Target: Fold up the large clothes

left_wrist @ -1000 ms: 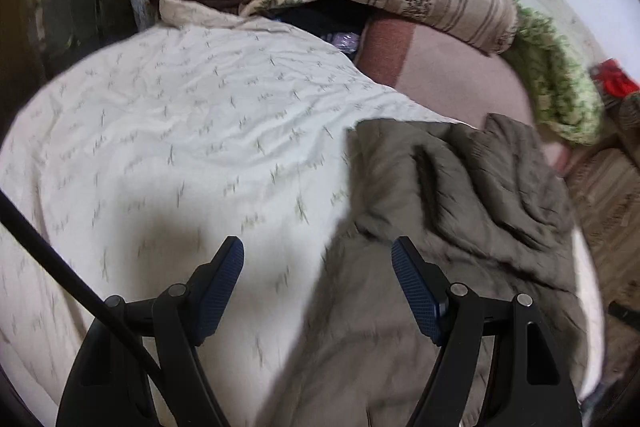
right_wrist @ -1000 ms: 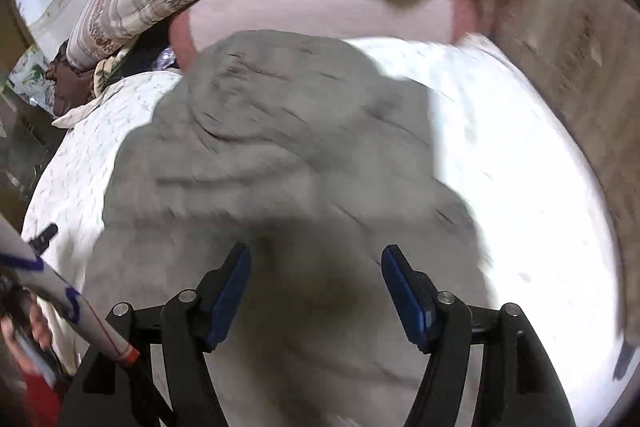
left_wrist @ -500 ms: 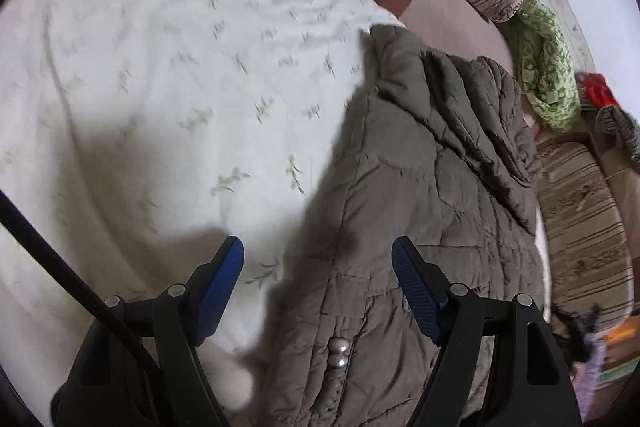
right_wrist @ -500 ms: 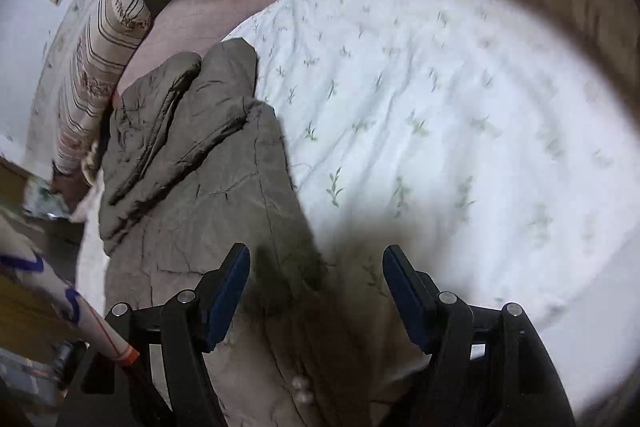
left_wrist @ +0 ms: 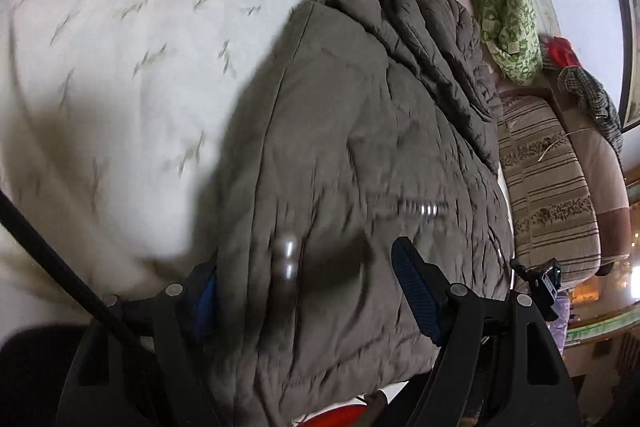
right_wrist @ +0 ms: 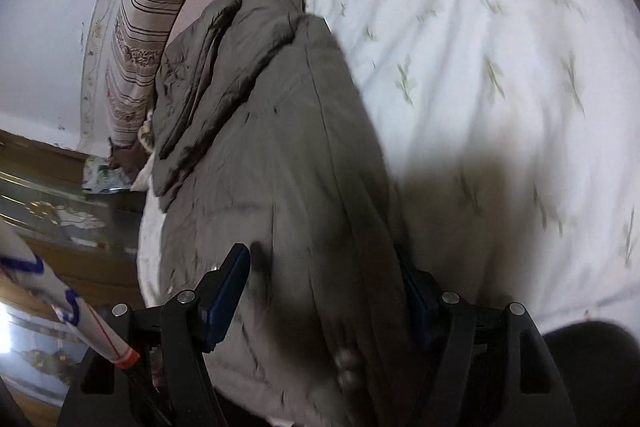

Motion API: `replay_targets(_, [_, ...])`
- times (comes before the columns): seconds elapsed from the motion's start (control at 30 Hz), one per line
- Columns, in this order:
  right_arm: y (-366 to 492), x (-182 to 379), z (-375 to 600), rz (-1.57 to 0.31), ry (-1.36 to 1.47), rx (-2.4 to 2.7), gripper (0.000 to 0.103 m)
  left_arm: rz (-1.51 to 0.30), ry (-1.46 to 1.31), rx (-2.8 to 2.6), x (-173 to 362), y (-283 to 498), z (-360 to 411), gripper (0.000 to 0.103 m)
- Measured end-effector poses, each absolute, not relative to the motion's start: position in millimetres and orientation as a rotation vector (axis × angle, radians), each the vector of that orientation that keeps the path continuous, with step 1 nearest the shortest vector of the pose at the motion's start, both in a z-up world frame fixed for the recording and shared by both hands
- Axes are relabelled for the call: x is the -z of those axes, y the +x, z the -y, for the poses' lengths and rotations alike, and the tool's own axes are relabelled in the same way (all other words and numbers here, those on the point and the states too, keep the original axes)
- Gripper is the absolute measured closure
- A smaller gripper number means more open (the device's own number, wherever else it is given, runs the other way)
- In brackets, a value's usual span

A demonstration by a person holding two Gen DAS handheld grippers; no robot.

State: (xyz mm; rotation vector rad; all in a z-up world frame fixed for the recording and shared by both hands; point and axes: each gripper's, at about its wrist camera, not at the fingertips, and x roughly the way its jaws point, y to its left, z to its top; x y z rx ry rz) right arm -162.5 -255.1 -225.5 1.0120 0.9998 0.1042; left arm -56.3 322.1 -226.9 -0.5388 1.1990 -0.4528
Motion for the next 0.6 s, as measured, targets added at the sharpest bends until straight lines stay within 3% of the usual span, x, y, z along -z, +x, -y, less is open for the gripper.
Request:
replay_targets(0.1, [-180,231,253,-1.004,1.072,-0.157,0.029,-1.171,-0.548,0.48,221,-77,-323,0.028])
replay_targets(0.23, [-206,223,247,-0.991,1.075,-0.19,0.039,-1.138,-0.537,0.573,208,-103,-313,0.03])
replay_targets(0.5, [-233,218,219,-1.053,0.924,-0.175,0.043,-1.15,-0.394,0.517,221,-114,-284,0.03])
replay_targets(0.6, [-238,218,210,-1.072,0.885,-0.168,0.049,-1.139,-0.385,0.508,219,-122,-280,0.03])
